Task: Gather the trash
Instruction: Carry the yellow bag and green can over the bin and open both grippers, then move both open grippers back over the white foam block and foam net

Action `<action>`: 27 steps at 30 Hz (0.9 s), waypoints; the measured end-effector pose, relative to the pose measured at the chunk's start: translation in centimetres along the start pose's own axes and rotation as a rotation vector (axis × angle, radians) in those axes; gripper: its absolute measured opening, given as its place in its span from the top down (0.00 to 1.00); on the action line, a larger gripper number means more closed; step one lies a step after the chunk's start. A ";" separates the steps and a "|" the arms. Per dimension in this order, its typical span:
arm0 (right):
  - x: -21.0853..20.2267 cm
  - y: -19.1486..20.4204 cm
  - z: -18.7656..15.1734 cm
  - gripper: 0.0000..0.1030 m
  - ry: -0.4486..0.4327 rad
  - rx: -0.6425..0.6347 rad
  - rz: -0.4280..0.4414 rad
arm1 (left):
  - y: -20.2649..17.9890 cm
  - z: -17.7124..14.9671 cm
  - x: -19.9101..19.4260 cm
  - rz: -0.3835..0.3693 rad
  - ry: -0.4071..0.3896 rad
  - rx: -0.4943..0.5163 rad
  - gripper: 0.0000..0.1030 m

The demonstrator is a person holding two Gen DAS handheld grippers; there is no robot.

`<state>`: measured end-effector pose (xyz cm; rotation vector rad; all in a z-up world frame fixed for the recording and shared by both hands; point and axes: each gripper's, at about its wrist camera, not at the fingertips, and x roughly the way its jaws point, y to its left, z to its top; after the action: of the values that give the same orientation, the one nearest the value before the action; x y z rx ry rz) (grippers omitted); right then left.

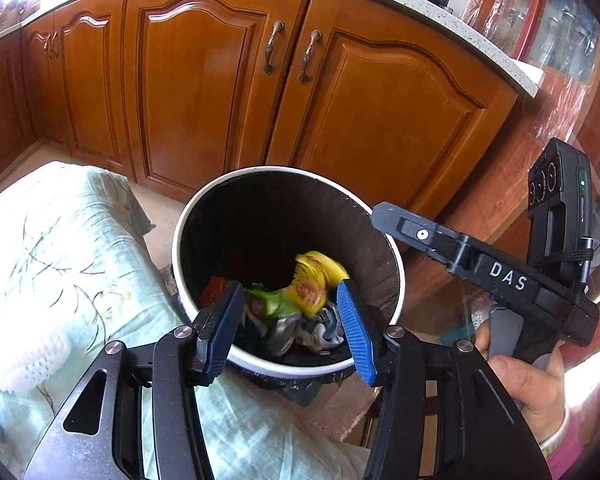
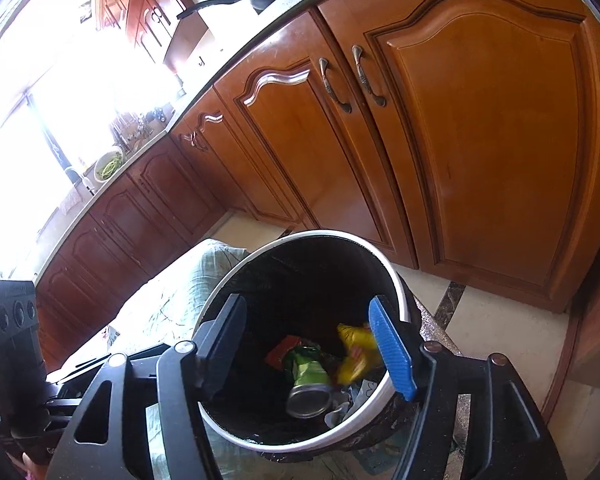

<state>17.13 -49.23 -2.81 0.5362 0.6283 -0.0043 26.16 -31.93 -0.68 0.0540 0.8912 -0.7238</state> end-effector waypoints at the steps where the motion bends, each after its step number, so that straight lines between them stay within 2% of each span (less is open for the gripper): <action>1: -0.3 0.1 -0.1 0.30 -0.008 0.004 0.002 | 0.2 -0.3 -0.4 0.001 -0.008 -0.007 0.52; 5: -1.5 0.6 -0.8 0.13 -0.037 0.023 0.023 | 1.4 -2.1 -2.5 0.025 -0.039 -0.045 0.44; 7: -1.9 1.2 -1.6 0.10 -0.038 0.037 0.042 | 2.3 -3.3 -3.6 0.035 -0.048 -0.076 0.42; 17: -2.0 6.5 -5.9 0.04 0.075 0.036 0.174 | 7.5 -10.1 -9.9 0.137 -0.084 -0.238 0.38; 27: -1.1 12.4 -10.6 0.00 0.211 -0.056 0.171 | 12.3 -16.1 -15.9 0.237 -0.128 -0.373 0.36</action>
<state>12.32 -33.67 -3.44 0.5383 0.7840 0.2330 15.89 -8.39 -2.55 -0.2131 0.8677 -0.3292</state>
